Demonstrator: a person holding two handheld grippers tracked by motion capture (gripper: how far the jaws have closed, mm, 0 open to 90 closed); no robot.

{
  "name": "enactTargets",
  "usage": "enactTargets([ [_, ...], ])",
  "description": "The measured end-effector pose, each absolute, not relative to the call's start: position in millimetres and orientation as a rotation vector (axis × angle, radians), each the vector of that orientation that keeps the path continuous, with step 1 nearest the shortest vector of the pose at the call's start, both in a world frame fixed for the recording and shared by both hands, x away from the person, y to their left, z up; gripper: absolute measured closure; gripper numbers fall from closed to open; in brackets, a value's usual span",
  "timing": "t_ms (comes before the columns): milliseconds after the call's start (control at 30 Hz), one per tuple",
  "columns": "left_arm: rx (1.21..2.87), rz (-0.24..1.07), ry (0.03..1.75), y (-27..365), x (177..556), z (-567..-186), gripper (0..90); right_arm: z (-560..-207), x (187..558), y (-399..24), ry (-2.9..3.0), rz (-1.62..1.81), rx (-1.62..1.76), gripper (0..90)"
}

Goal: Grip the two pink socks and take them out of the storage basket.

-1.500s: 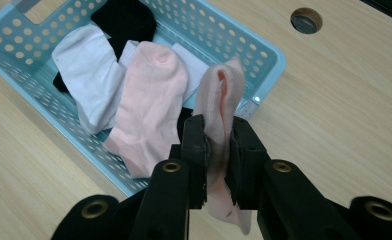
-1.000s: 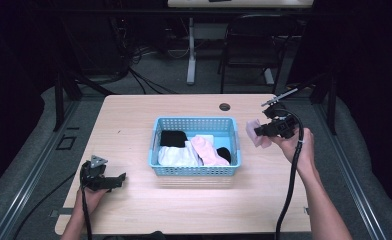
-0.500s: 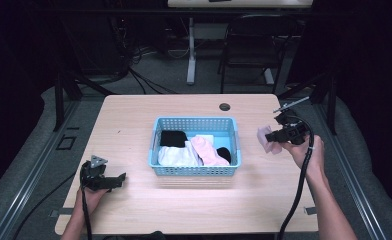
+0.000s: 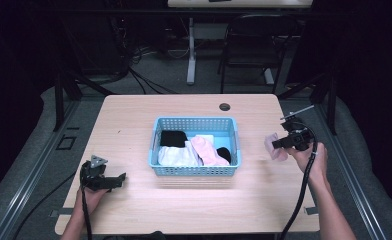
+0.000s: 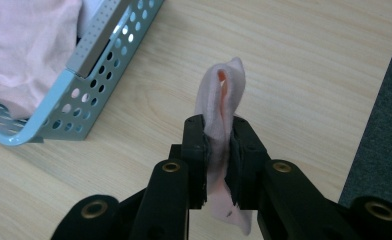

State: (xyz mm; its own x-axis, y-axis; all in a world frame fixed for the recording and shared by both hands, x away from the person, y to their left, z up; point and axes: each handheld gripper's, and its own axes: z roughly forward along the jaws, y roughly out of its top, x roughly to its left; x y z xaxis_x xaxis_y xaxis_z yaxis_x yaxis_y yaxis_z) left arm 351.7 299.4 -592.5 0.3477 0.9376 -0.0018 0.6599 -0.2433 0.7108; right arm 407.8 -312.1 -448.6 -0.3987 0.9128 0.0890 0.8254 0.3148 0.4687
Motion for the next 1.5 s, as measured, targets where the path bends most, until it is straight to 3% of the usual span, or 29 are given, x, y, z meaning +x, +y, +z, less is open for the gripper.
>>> enactTargets([
  [1267,1.994,0.577,1.388,299,352,-592,0.7,-521,422,-325,2.436,0.468,1.779,80.3],
  [1333,1.994,0.577,1.388,299,352,-592,0.7,-521,422,-327,2.440,0.464,1.781,76.6],
  [1400,1.994,0.577,1.388,299,352,-592,0.7,-520,422,-328,2.428,0.454,1.779,65.4],
  [1500,1.995,0.577,1.388,299,352,-592,0.7,-515,420,-327,2.410,0.454,1.765,57.6],
])
